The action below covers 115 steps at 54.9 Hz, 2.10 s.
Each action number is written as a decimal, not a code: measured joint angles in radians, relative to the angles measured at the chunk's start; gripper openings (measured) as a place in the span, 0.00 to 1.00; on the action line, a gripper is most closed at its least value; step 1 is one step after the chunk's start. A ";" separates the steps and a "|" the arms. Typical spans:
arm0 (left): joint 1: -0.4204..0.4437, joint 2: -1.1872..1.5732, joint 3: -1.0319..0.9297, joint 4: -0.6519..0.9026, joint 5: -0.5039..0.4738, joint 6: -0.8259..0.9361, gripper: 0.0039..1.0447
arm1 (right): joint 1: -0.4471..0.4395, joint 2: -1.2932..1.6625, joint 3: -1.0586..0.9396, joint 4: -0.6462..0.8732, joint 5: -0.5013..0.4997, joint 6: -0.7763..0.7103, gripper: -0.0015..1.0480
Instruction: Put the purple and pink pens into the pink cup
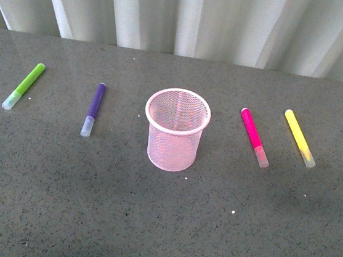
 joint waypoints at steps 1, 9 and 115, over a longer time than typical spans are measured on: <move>0.000 0.000 0.000 0.000 0.000 0.000 0.94 | 0.000 0.000 0.000 0.000 0.000 0.000 0.93; 0.000 0.000 0.000 0.000 0.000 0.000 0.94 | 0.000 0.000 0.000 0.000 0.000 0.000 0.93; -0.177 1.746 0.953 0.077 0.005 -0.072 0.94 | 0.000 0.000 0.000 0.000 0.000 0.000 0.93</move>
